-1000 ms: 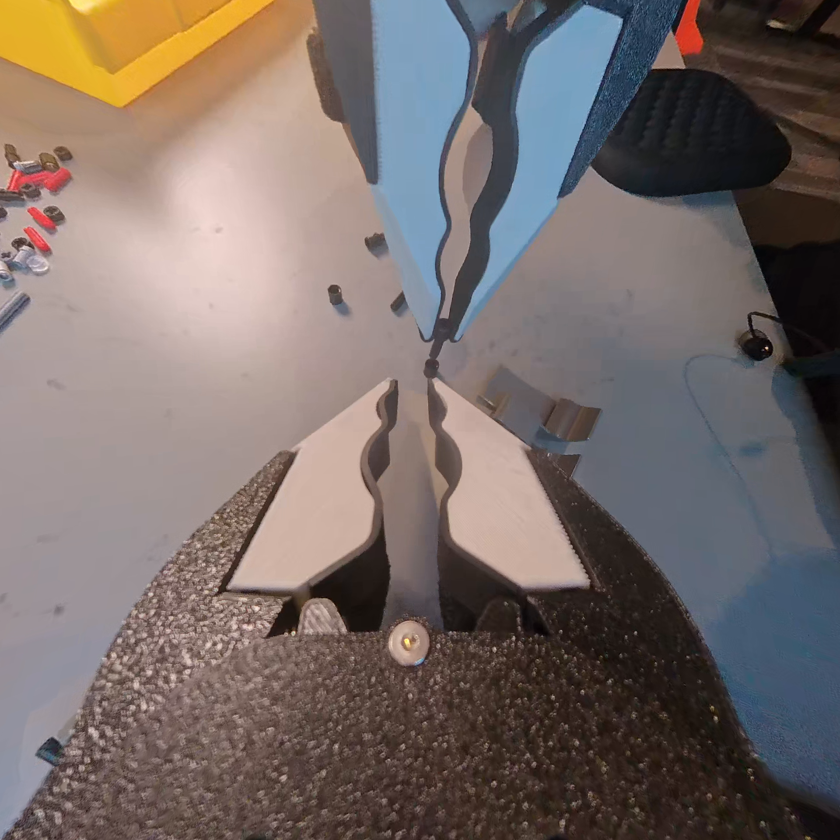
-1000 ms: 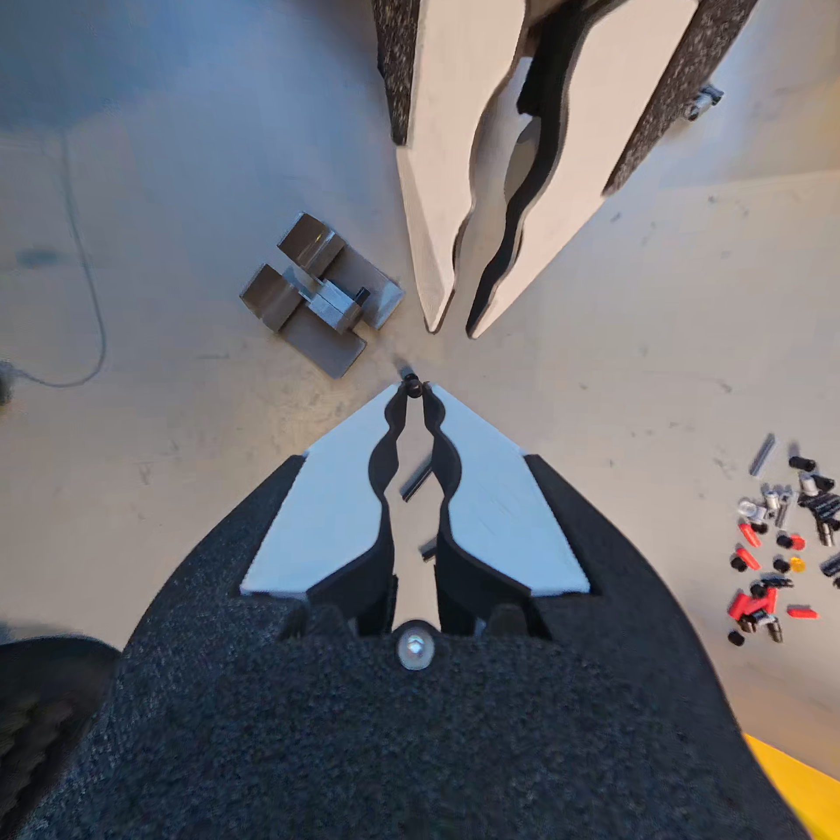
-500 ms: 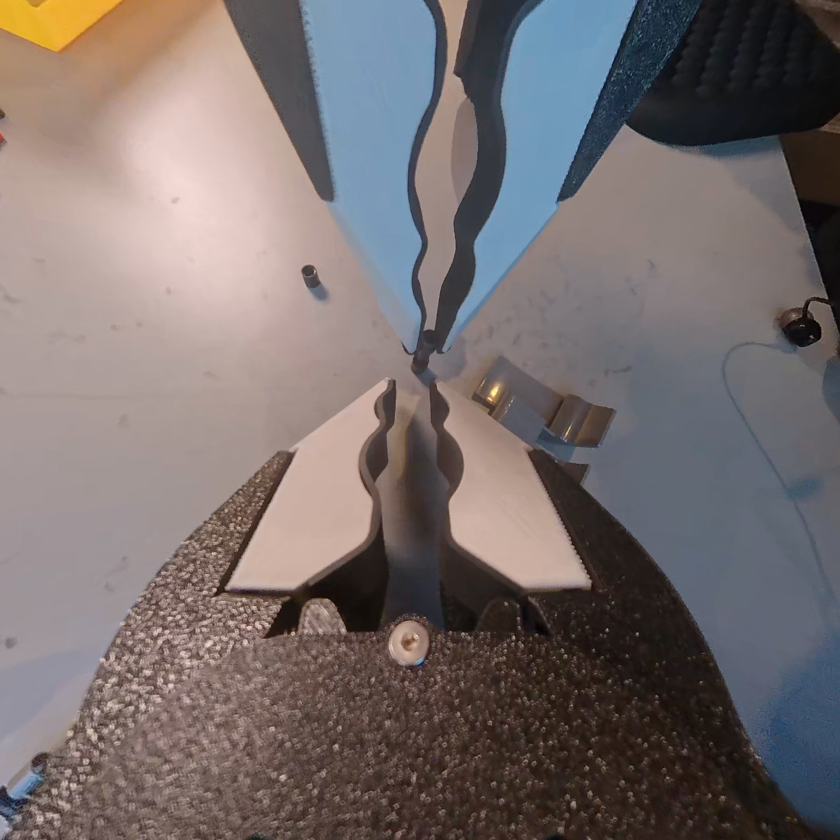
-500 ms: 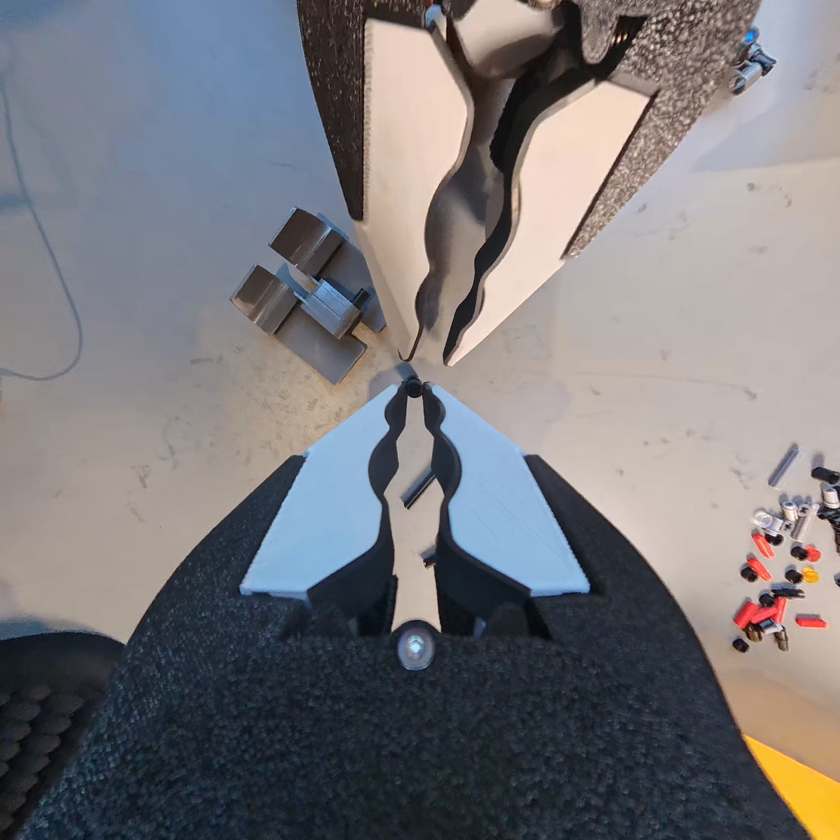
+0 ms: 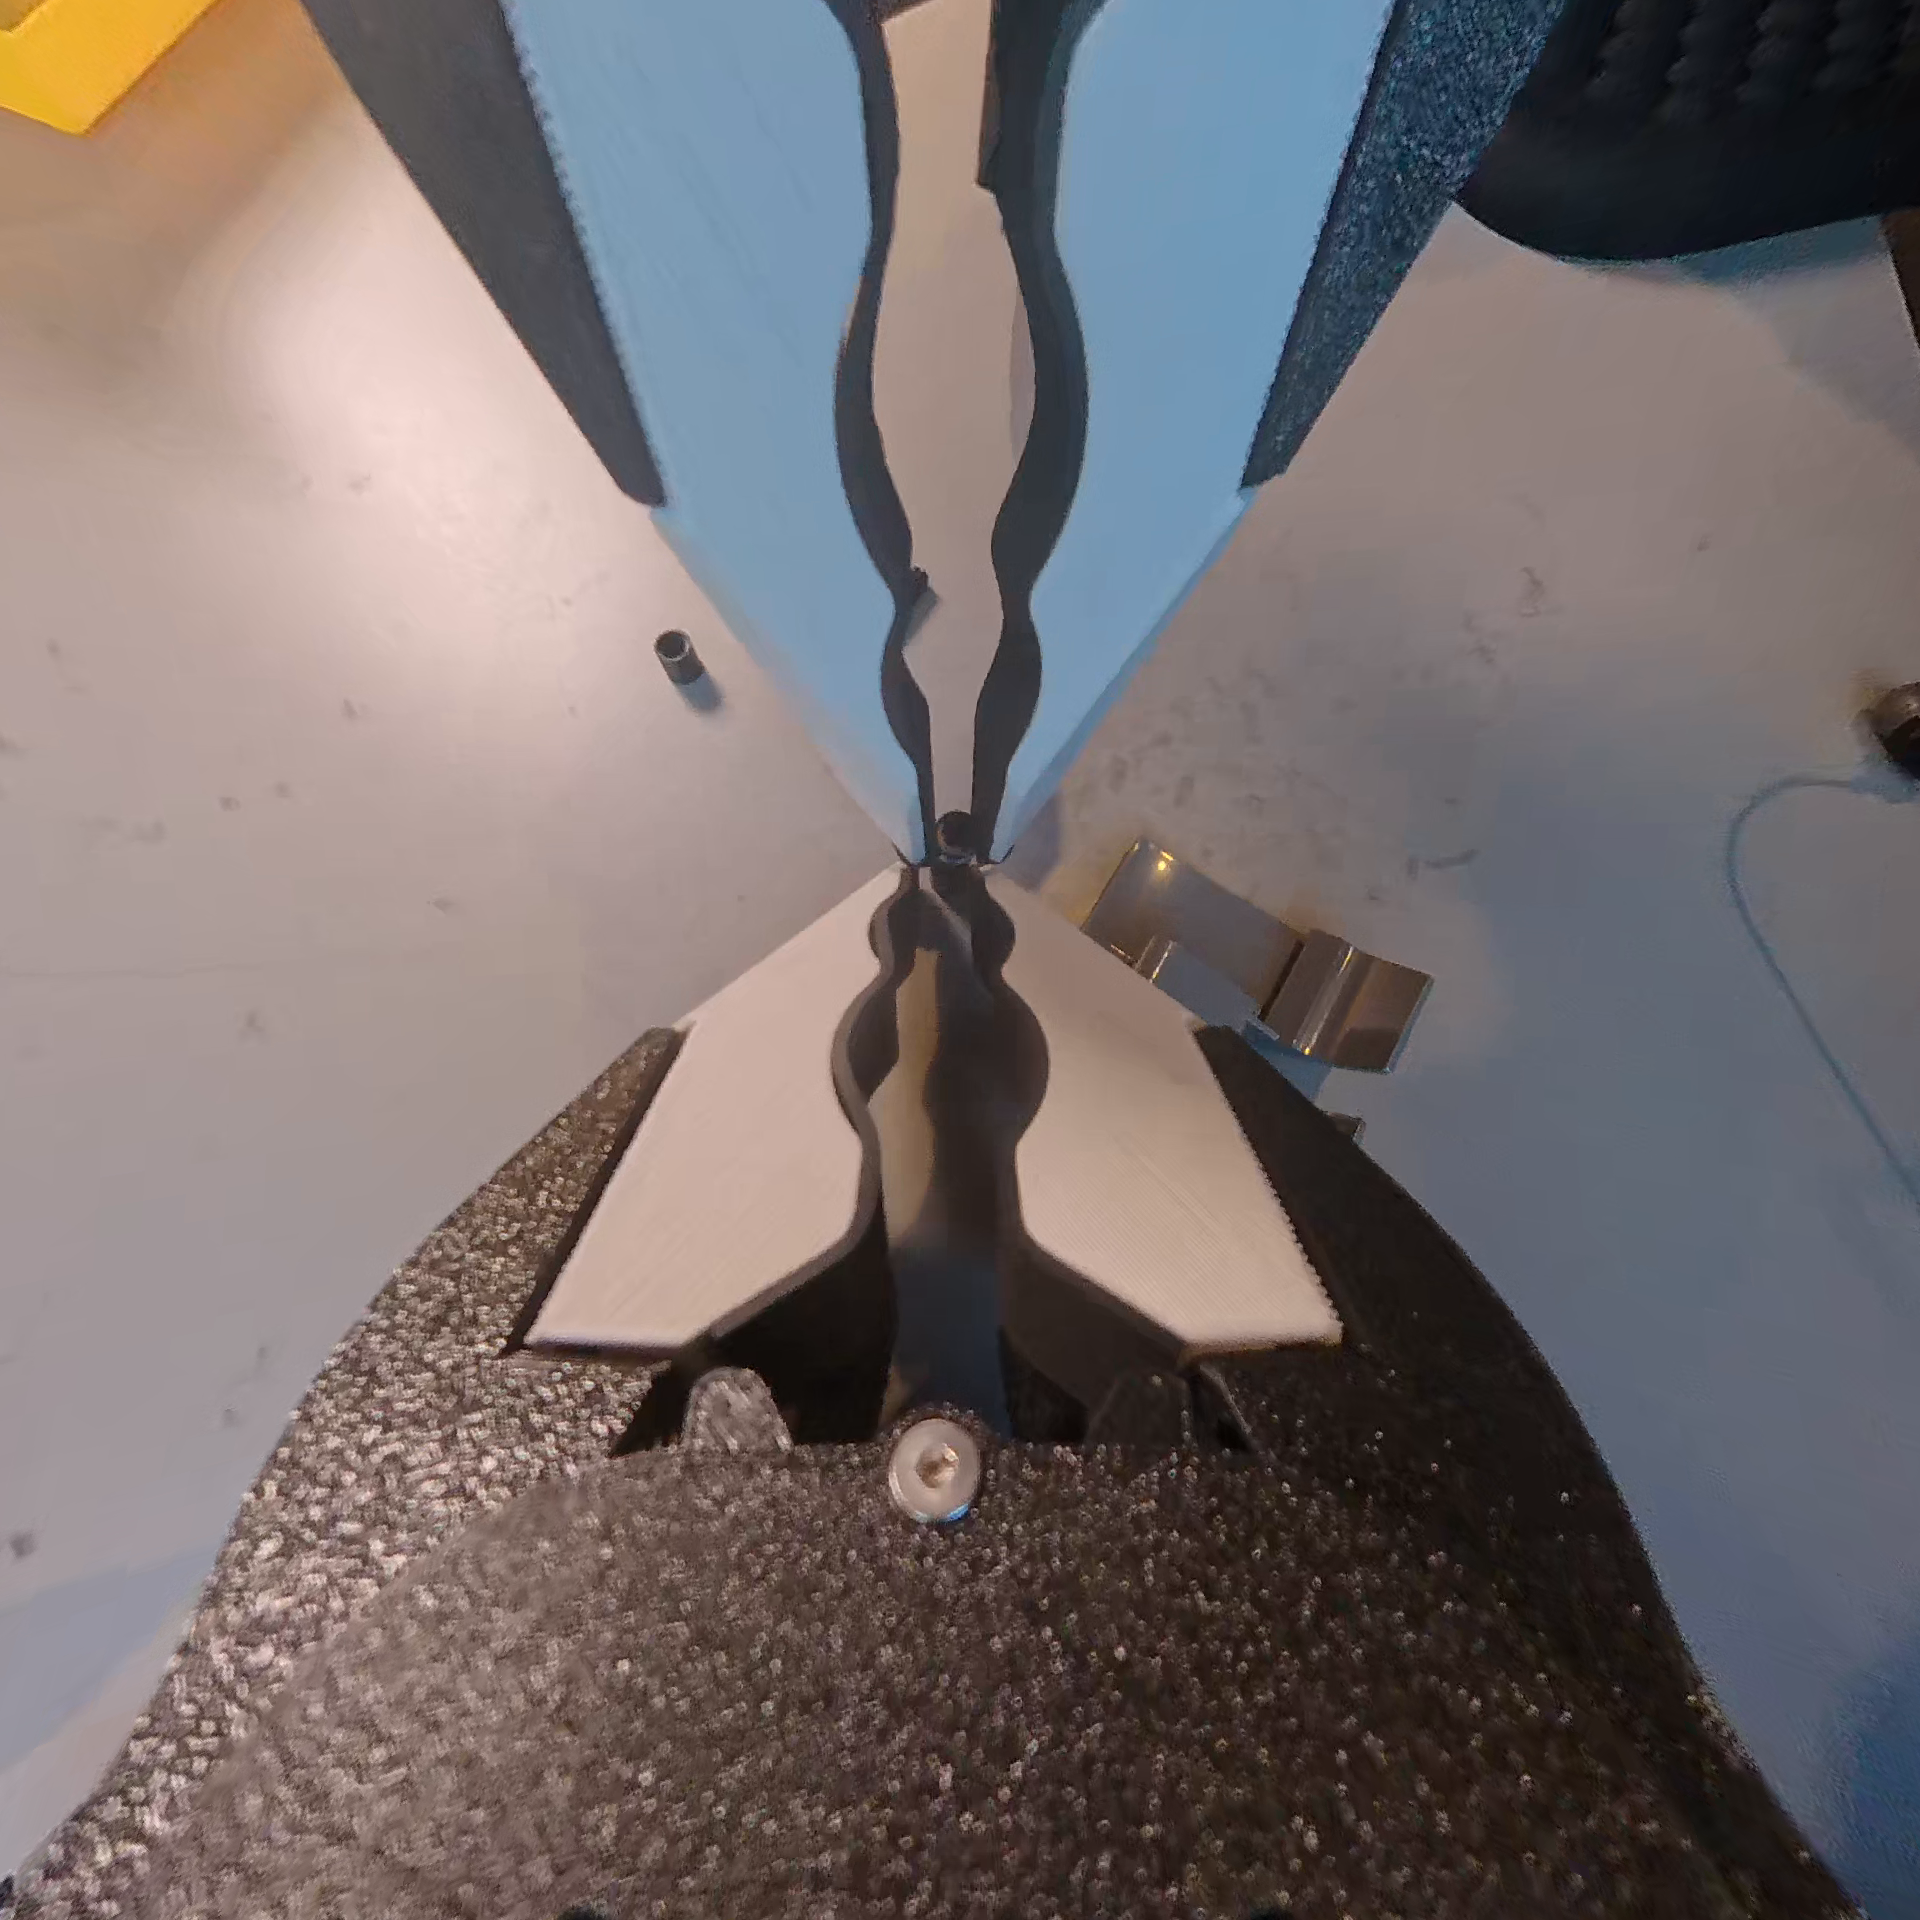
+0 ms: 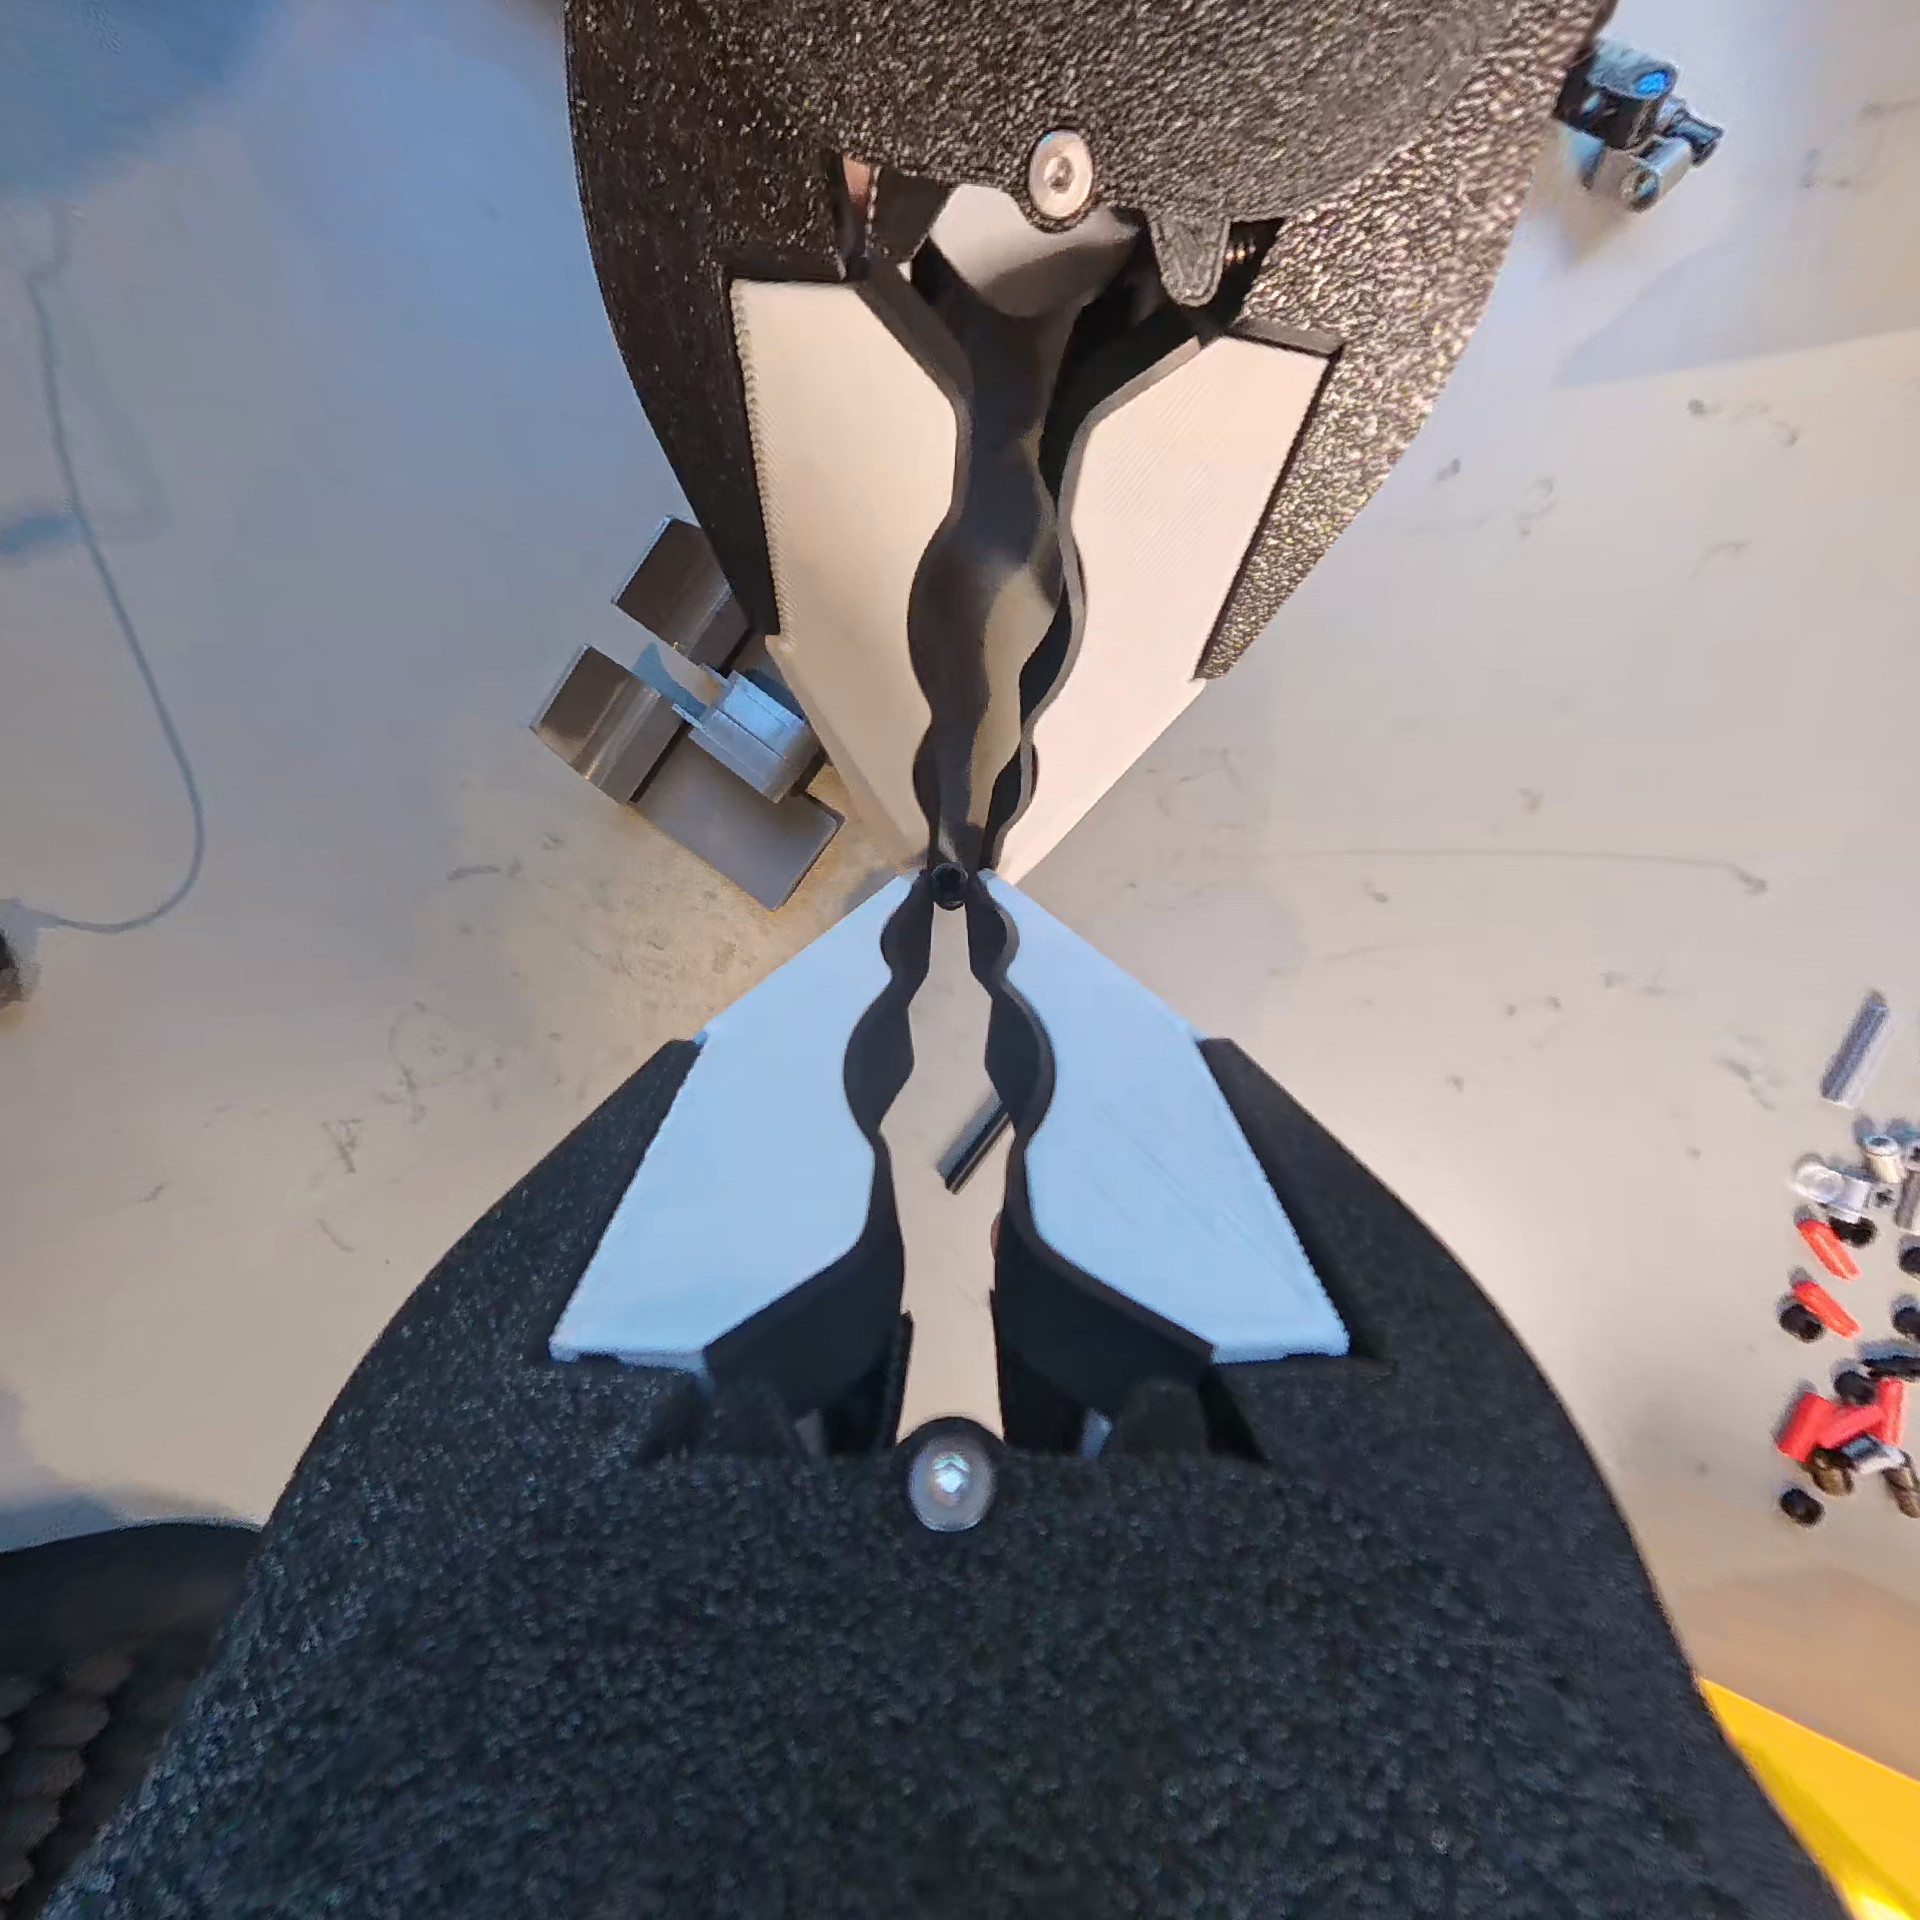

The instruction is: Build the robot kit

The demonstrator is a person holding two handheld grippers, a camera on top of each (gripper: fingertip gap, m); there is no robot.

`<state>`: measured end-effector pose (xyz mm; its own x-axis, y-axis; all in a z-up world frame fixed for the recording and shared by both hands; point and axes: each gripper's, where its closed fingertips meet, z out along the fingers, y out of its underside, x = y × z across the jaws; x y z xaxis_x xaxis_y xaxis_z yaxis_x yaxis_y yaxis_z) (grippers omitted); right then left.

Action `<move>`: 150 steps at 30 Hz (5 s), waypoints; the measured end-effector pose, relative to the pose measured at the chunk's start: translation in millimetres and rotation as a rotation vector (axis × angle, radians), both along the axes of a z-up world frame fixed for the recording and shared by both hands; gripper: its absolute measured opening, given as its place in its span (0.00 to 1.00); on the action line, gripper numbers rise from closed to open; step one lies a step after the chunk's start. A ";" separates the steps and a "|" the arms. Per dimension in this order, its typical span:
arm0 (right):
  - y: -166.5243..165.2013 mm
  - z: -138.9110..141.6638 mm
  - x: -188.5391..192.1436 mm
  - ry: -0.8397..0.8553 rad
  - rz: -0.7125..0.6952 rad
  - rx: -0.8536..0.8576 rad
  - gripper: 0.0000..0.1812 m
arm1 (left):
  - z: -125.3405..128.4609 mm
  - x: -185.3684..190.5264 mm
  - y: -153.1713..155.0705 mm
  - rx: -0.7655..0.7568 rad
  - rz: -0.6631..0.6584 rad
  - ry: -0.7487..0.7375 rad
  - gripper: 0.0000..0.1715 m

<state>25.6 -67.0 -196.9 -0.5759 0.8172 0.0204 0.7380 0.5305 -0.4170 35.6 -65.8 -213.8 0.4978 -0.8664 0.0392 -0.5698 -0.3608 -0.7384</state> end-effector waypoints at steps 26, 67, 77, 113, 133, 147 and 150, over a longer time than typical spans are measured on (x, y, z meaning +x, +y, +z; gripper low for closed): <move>2.6 -0.5 -0.9 0.176 -0.258 -0.189 0.03 | -1.5 1.3 0.8 0.046 -0.010 0.036 0.04; 1.4 2.6 2.6 0.394 -0.181 -0.260 0.03 | -1.2 4.9 1.4 0.055 -0.042 0.035 0.04; 2.2 2.7 2.4 0.378 -0.165 -0.287 0.04 | 0.3 -2.7 -3.4 0.052 -0.056 0.033 0.13; 3.4 -3.4 9.2 0.253 -0.086 -0.158 0.01 | -1.5 6.7 2.3 0.063 -0.031 0.047 0.03; 18.8 -9.5 20.2 0.152 -0.019 -0.047 0.03 | -0.2 3.2 2.2 0.067 -0.026 0.051 0.12; 5.3 16.4 22.7 0.168 -0.010 0.078 0.03 | 28.2 14.9 -4.1 0.109 -0.037 -0.060 0.02; 1.1 30.1 21.0 0.235 -0.025 0.035 0.03 | 32.5 14.6 -4.1 0.118 -0.043 -0.088 0.02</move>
